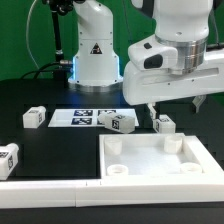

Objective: Assemble one leg

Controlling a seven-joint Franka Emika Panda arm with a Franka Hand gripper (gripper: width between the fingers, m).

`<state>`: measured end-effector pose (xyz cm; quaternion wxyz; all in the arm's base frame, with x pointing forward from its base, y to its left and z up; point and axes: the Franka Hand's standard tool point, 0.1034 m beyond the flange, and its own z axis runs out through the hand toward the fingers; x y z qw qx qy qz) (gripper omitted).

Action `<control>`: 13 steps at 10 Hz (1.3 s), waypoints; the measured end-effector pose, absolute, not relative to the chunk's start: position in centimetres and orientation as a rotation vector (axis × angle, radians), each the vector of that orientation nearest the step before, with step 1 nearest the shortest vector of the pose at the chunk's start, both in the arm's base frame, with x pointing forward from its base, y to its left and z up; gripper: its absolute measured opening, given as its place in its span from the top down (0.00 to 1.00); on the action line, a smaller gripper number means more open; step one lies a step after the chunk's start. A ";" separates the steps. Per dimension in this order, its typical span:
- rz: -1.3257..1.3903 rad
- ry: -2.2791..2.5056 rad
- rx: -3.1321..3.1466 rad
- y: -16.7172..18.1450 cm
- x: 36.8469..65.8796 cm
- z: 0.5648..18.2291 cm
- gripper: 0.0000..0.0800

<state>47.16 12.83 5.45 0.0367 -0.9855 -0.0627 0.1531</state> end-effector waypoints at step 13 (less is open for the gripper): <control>1.303 -0.138 -2.838 12.9 44.8 2.0 0.19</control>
Offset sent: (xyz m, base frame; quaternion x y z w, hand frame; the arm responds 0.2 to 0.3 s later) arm 0.0013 -0.0125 -0.0049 -0.0426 -0.2731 0.0284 0.9606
